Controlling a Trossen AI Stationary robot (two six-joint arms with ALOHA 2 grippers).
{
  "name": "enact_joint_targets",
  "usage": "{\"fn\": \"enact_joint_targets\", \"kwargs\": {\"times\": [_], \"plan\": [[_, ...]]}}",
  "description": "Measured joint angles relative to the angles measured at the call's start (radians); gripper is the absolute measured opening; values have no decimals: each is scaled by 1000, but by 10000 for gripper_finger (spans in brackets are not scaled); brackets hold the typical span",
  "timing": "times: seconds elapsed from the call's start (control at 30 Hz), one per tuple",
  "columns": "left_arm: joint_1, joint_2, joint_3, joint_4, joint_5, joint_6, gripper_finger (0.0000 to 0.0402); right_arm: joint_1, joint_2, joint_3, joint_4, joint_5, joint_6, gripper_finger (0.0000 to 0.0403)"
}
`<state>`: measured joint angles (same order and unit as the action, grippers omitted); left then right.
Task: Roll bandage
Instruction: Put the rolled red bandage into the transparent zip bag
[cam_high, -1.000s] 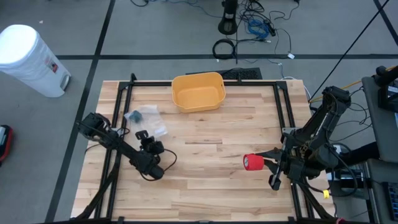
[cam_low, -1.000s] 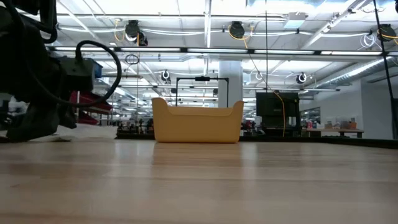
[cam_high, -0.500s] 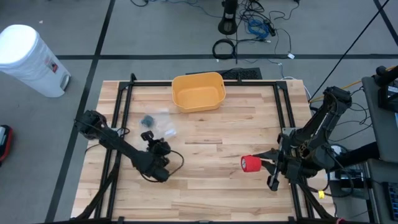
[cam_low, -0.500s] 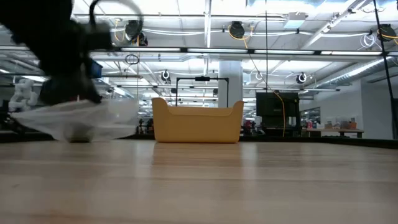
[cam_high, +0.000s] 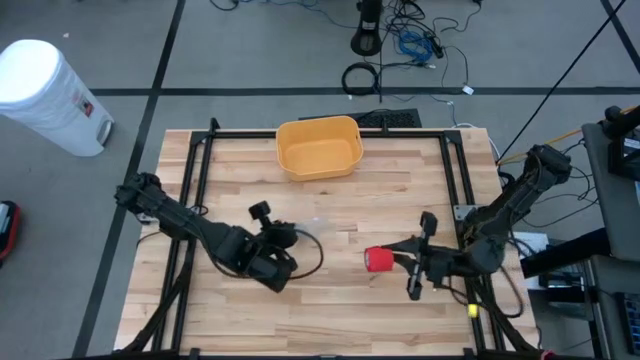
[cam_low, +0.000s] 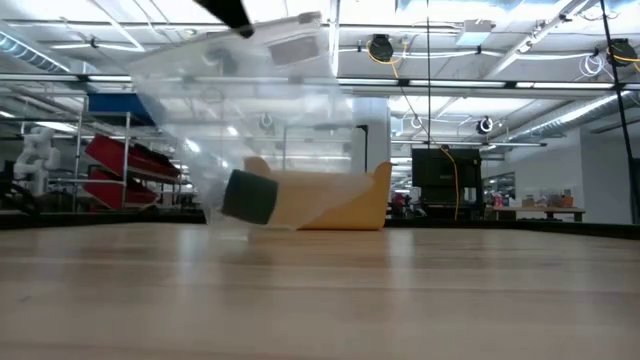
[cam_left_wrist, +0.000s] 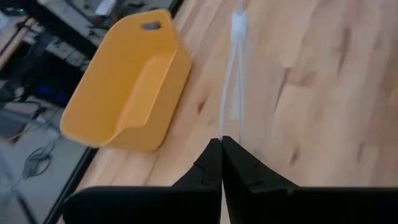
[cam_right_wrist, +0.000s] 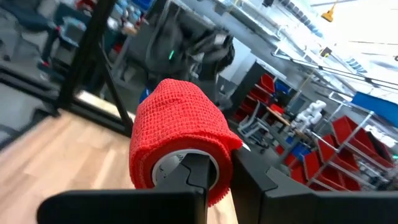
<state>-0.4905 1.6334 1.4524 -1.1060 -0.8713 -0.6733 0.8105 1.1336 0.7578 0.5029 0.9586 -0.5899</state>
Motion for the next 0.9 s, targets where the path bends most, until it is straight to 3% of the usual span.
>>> {"fn": "enact_joint_targets", "kwargs": {"times": [0.2, 0.37, 0.6, 0.9], "plan": [[76, 7, 13, 266, 59, 237, 0, -97, 80, 0, 25, -76, -4, 34], [142, 16, 13, 511, 285, 465, 0, -162, 160, 0, 80, -73, -14, 34], [153, 33, 13, 577, 287, 478, 0, -225, 233, 0, 208, -37, -48, 34], [155, 77, 13, 618, 282, 519, 0, -274, 277, 0, 188, -14, 17, 34]]}}
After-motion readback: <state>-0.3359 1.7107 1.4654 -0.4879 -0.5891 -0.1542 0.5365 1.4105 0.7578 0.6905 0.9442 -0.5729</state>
